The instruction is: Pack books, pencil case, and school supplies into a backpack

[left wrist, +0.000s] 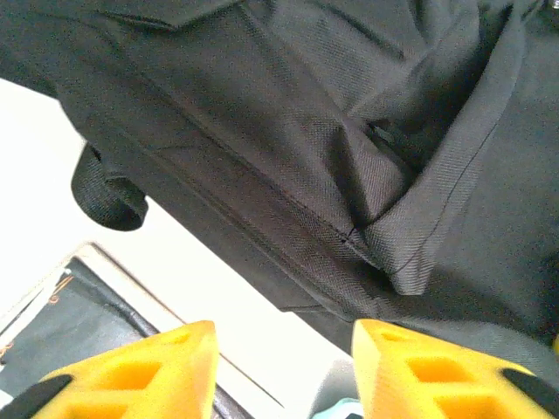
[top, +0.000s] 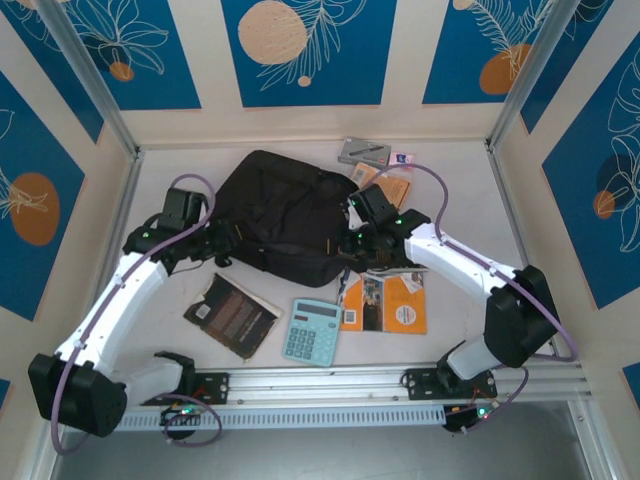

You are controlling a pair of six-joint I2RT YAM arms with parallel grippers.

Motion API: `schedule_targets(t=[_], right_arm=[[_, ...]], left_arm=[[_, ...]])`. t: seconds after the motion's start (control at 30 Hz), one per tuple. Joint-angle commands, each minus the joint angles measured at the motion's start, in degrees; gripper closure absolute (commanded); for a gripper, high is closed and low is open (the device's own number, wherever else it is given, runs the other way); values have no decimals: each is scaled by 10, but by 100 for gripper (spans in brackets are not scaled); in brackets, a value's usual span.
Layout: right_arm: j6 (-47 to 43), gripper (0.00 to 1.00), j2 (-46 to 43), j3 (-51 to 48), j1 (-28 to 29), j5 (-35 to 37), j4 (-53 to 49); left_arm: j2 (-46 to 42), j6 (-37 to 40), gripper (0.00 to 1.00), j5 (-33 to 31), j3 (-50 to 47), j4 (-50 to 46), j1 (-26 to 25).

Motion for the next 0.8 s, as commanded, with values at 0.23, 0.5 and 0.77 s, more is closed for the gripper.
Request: schedule_targets(t=[0.23, 0.5, 0.77], right_arm=[[-12, 46, -12, -8, -2, 28, 20], [-11, 41, -84, 12, -12, 129, -5], [-10, 40, -147, -27, -69, 92, 16]], left_arm=[[29, 69, 39, -92, 80, -48, -43], [203, 183, 24, -269, 252, -104, -193], [365, 235, 9, -328, 343, -95, -208]])
